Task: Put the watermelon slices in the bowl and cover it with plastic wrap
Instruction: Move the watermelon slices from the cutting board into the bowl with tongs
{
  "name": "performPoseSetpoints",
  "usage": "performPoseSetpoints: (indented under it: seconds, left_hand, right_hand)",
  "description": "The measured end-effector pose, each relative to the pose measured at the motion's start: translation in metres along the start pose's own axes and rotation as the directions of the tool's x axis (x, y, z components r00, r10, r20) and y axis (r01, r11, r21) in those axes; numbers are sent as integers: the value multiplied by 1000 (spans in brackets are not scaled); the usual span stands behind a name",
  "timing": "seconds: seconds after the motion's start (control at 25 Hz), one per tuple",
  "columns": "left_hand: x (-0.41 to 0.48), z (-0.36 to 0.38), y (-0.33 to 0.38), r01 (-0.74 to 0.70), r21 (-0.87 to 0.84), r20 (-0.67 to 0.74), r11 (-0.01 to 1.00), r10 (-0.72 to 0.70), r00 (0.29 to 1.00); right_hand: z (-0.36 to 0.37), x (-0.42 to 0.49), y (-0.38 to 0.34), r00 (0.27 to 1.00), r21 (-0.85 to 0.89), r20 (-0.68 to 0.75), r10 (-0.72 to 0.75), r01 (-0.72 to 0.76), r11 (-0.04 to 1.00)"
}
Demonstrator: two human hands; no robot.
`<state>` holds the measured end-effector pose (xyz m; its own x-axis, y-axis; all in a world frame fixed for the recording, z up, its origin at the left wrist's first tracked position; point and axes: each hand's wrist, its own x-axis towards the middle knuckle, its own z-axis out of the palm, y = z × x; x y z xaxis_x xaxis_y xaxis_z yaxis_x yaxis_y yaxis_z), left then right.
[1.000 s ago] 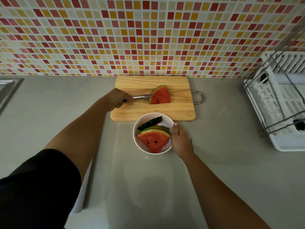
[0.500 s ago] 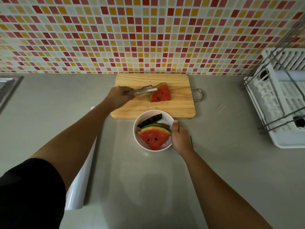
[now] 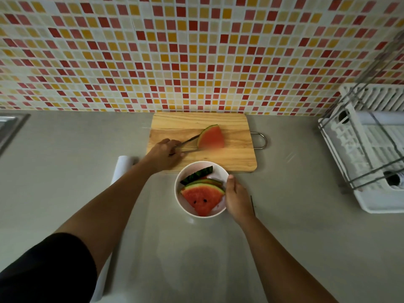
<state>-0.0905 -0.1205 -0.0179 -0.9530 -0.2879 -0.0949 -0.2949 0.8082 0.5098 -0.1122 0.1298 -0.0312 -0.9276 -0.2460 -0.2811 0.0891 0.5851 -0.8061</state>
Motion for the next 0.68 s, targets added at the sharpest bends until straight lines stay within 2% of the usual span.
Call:
performPoseSetpoints:
  seconds: [0.28, 0.68]
  left_hand:
    - [2, -4, 4, -104, 57, -56, 993, 107, 993]
    - [11, -23, 19, -105, 62, -1, 993, 105, 994]
  right_hand:
    - [1, 0, 0, 1000, 13, 3, 5, -5, 1000]
    - [2, 0, 1, 1000, 30, 0, -12, 12, 999]
